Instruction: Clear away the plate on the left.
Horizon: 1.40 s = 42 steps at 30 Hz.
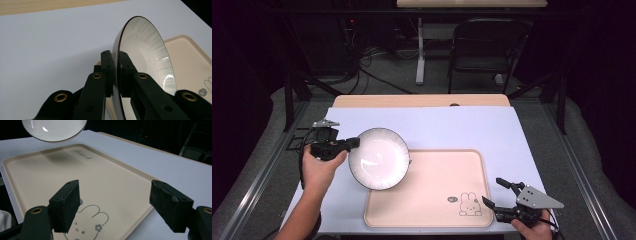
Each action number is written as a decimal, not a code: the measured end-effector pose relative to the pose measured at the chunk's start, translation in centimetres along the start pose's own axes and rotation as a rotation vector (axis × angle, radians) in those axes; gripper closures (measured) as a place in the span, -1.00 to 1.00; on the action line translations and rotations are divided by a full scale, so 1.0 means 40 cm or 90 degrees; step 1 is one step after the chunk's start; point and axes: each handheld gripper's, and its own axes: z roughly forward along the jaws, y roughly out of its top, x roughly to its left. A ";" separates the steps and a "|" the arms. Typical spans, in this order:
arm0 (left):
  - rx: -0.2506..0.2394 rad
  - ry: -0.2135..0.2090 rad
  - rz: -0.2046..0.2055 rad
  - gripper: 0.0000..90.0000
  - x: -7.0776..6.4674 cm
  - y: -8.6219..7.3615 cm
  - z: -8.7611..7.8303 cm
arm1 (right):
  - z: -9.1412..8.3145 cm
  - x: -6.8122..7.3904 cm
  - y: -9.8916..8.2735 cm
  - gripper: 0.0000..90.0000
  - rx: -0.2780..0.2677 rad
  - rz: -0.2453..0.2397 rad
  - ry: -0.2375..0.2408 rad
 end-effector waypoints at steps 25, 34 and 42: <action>0.021 -0.066 0.040 0.89 -0.106 0.007 0.086 | -0.001 0.000 0.000 -0.47 0.000 -0.001 0.001; 0.024 -0.083 0.045 0.88 -0.135 0.006 0.105 | -0.001 0.000 0.000 -0.47 -0.002 -0.002 0.002; 0.032 -0.101 0.051 0.88 -0.157 -0.005 0.128 | -0.002 0.000 0.000 -0.46 -0.002 -0.003 0.002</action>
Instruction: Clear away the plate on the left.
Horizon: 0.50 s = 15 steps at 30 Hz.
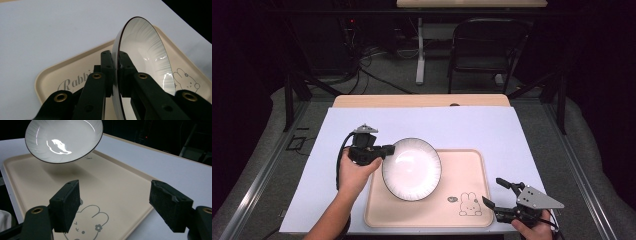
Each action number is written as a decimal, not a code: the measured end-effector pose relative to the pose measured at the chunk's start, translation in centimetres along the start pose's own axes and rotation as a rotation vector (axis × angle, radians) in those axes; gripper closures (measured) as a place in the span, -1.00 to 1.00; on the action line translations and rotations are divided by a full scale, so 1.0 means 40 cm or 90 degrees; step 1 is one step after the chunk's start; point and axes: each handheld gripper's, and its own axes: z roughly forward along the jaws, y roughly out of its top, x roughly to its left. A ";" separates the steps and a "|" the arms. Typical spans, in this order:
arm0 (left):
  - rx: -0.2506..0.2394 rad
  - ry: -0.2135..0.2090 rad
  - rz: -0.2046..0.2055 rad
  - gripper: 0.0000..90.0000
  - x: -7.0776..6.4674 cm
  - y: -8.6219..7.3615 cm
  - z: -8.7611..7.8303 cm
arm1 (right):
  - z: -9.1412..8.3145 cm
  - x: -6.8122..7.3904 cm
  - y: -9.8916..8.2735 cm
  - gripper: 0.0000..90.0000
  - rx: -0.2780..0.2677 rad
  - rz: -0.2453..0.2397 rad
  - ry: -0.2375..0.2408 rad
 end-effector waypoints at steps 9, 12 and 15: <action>0.004 -0.014 -0.005 0.88 -0.012 -0.015 0.025 | 0.000 0.000 0.000 -0.46 0.000 0.001 0.000; 0.007 -0.018 -0.006 0.88 -0.015 -0.021 0.033 | 0.000 0.000 0.000 -0.46 0.000 0.000 0.000; 0.011 -0.024 -0.008 0.88 -0.016 -0.027 0.042 | 0.000 0.000 0.000 -0.46 -0.001 0.000 0.001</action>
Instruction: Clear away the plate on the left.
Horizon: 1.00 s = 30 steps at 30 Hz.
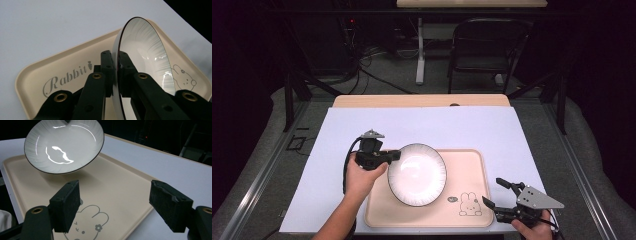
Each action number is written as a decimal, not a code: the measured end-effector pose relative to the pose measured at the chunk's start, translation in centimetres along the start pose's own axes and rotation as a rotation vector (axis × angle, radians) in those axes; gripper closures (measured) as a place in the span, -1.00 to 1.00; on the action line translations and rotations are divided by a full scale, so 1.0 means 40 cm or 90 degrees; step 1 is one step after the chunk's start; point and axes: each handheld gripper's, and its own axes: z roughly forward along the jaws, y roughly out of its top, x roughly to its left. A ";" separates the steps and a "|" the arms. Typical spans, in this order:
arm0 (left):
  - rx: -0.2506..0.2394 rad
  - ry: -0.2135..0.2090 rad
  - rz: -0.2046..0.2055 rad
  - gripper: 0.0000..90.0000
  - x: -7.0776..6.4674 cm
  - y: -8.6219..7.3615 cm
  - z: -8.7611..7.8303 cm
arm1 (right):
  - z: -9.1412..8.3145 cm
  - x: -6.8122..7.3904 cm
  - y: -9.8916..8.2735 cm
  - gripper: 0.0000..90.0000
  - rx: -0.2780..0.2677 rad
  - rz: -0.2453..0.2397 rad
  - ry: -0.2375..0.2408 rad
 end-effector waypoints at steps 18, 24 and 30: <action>0.012 -0.021 -0.017 0.88 -0.002 -0.030 0.047 | 0.000 0.000 0.000 -0.46 0.001 0.000 0.000; 0.016 -0.021 -0.021 0.88 0.004 -0.040 0.060 | 0.000 0.000 0.000 -0.46 0.000 0.000 0.000; 0.022 -0.013 -0.029 0.89 0.017 -0.054 0.069 | 0.000 0.000 0.000 -0.46 0.000 -0.001 0.001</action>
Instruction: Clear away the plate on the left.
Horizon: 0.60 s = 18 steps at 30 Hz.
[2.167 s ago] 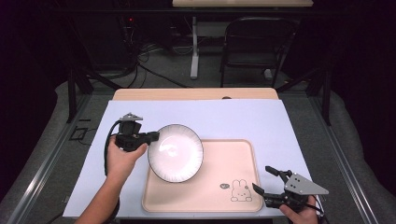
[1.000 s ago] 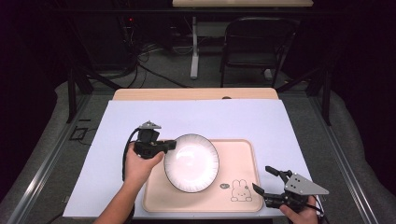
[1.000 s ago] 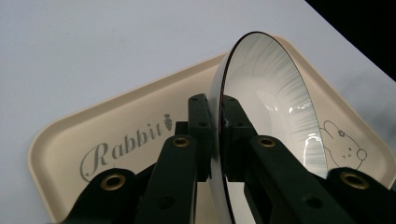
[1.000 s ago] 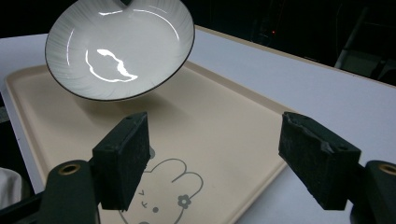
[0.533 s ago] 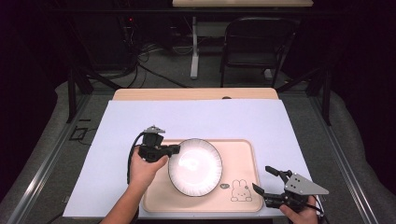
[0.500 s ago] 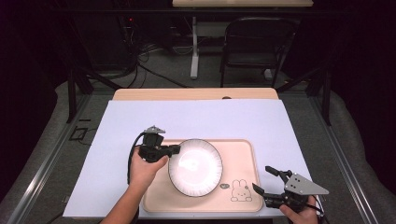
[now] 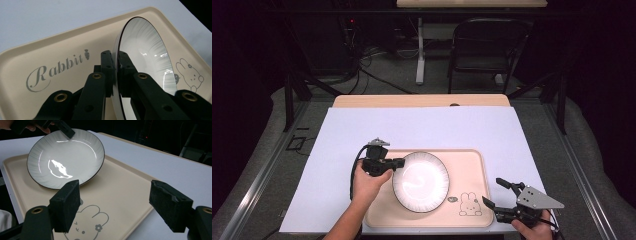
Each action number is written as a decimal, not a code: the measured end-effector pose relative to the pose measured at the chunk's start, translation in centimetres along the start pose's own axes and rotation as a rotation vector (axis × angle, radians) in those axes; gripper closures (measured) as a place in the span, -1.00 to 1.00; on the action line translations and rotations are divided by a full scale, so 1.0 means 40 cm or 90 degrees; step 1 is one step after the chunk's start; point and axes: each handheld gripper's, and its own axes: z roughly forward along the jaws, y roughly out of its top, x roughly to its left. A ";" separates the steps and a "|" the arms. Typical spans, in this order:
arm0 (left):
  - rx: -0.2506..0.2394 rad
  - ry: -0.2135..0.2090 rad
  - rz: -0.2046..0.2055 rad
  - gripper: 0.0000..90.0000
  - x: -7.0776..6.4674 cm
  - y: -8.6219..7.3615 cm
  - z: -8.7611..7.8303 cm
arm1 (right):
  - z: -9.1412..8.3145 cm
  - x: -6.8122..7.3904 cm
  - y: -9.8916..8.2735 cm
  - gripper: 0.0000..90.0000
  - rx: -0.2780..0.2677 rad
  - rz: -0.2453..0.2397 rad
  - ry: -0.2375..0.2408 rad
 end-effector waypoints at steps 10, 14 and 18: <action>-0.005 0.006 -0.018 0.89 0.020 -0.019 0.009 | 0.000 0.000 0.000 -0.46 0.000 -0.001 0.000; -0.005 0.019 -0.018 0.90 0.022 -0.025 0.013 | 0.001 0.000 0.000 -0.46 0.001 -0.001 0.000; -0.013 0.025 -0.012 0.90 0.021 -0.031 0.014 | 0.001 0.000 0.000 -0.46 0.000 0.000 0.000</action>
